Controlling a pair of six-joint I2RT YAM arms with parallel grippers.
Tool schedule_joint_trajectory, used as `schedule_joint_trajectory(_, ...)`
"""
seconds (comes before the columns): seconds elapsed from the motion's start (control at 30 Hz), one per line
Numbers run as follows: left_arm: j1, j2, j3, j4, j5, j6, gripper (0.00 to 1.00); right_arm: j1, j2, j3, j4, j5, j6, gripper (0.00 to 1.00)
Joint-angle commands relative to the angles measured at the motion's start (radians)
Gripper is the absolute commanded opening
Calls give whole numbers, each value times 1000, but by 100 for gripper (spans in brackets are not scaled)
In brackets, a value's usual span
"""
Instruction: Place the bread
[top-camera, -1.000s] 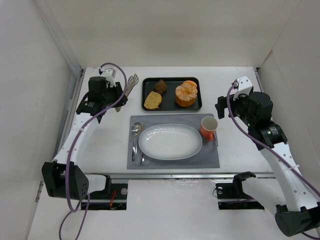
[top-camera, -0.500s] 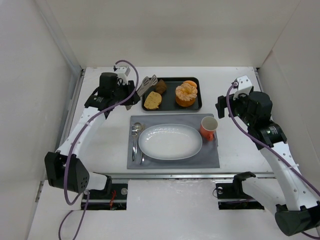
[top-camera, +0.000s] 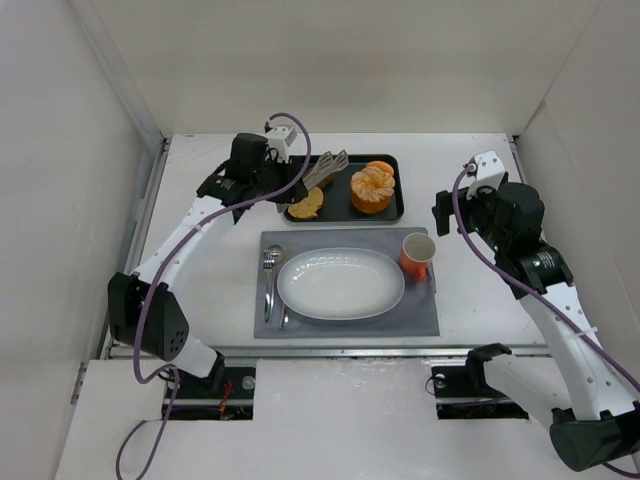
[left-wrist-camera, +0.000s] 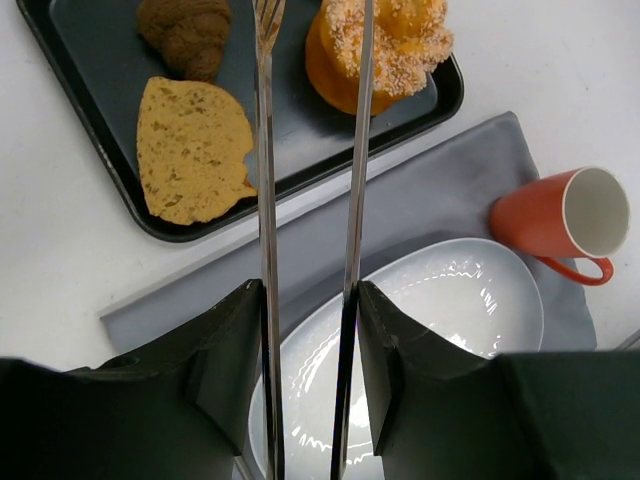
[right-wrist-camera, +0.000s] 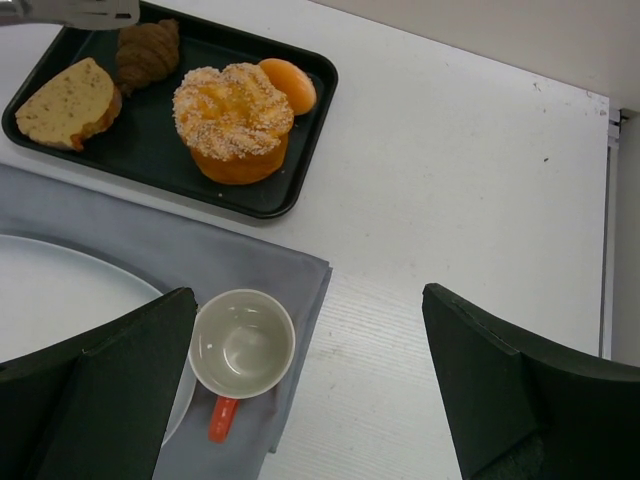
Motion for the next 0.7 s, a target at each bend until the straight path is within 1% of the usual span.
schedule_joint_trajectory(0.0, -29, 39, 58, 19, 7, 32, 37, -3, -14, 14, 62, 14, -6, 100)
schedule_joint_trajectory(0.03, -44, 52, 72, 19, 6, 32, 37, -3, -14, 14, 62, 14, -6, 100)
schedule_joint_trajectory(0.1, -73, 88, 87, 8, -38, 42, 37, -3, -14, 14, 62, 23, -6, 100)
schedule_joint_trajectory(0.23, -97, 122, 110, 8, -93, 42, 37, -3, -23, 14, 62, 23, -6, 100)
schedule_joint_trajectory(0.37, -107, 135, 121, 8, -115, 42, 37, -3, -23, 14, 62, 23, -6, 100)
schedule_joint_trajectory(0.67, -127, 168, 149, -1, -115, 42, 37, -3, -32, 14, 62, 23, -6, 100)
